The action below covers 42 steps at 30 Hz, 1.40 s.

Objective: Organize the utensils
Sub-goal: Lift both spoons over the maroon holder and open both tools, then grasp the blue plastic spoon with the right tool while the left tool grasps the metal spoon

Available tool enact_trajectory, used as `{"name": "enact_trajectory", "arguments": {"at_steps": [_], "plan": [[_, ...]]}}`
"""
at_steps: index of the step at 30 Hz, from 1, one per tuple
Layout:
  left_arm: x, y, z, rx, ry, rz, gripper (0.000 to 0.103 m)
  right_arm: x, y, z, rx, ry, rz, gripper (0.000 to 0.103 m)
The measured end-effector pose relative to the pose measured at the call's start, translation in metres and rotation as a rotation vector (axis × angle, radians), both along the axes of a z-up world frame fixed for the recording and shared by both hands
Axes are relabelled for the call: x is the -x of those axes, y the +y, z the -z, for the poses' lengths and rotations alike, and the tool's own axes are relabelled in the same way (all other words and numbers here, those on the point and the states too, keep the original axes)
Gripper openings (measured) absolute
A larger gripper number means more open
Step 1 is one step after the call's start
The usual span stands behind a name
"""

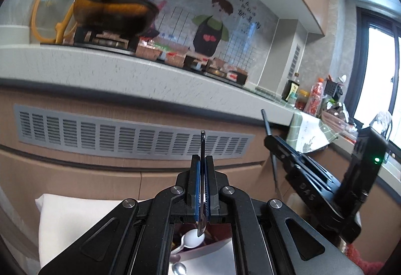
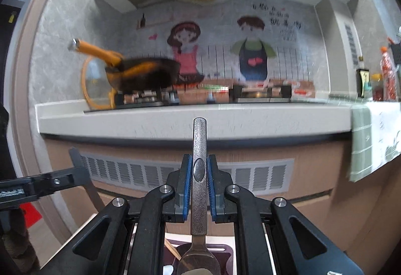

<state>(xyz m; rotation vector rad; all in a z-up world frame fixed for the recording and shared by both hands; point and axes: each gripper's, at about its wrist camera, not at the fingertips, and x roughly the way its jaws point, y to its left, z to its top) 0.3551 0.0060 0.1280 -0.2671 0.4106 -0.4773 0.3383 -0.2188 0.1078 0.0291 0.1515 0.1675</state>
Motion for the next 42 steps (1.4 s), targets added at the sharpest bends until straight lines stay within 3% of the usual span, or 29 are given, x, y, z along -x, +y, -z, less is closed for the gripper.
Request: {"name": "enact_trajectory", "arguments": {"at_steps": [10,14,19,22,24,26,32,37,42], "plan": [[-0.038,0.003,0.048,0.003,0.12,-0.004,0.003,-0.052,0.008,0.048,0.018,0.051,0.065,0.01],[-0.042,-0.004,0.064,-0.016,0.155,0.008,0.005,-0.06,0.006,0.061,-0.01,0.052,0.048,0.011],[-0.047,-0.009,0.089,-0.011,0.25,0.03,0.007,-0.056,-0.01,0.082,-0.053,0.132,0.004,0.017],[-0.038,-0.008,0.091,-0.008,0.239,0.011,0.01,-0.036,-0.023,0.086,-0.054,0.165,0.019,0.021],[-0.027,-0.007,0.087,-0.005,0.22,-0.012,0.021,-0.021,-0.029,0.086,-0.041,0.175,0.02,0.025],[-0.013,-0.007,0.083,-0.025,0.189,-0.04,0.033,-0.005,-0.032,0.09,-0.028,0.206,0.015,0.028],[0.034,-0.008,0.078,-0.115,0.136,-0.096,0.044,0.039,-0.025,0.109,0.041,0.357,-0.048,0.032],[0.073,0.002,0.095,-0.148,0.198,-0.152,0.046,0.086,-0.016,0.134,0.053,0.533,-0.159,0.032],[0.099,0.007,0.129,-0.188,0.294,-0.162,0.046,0.145,-0.006,0.17,0.099,0.641,-0.237,0.037]]}}
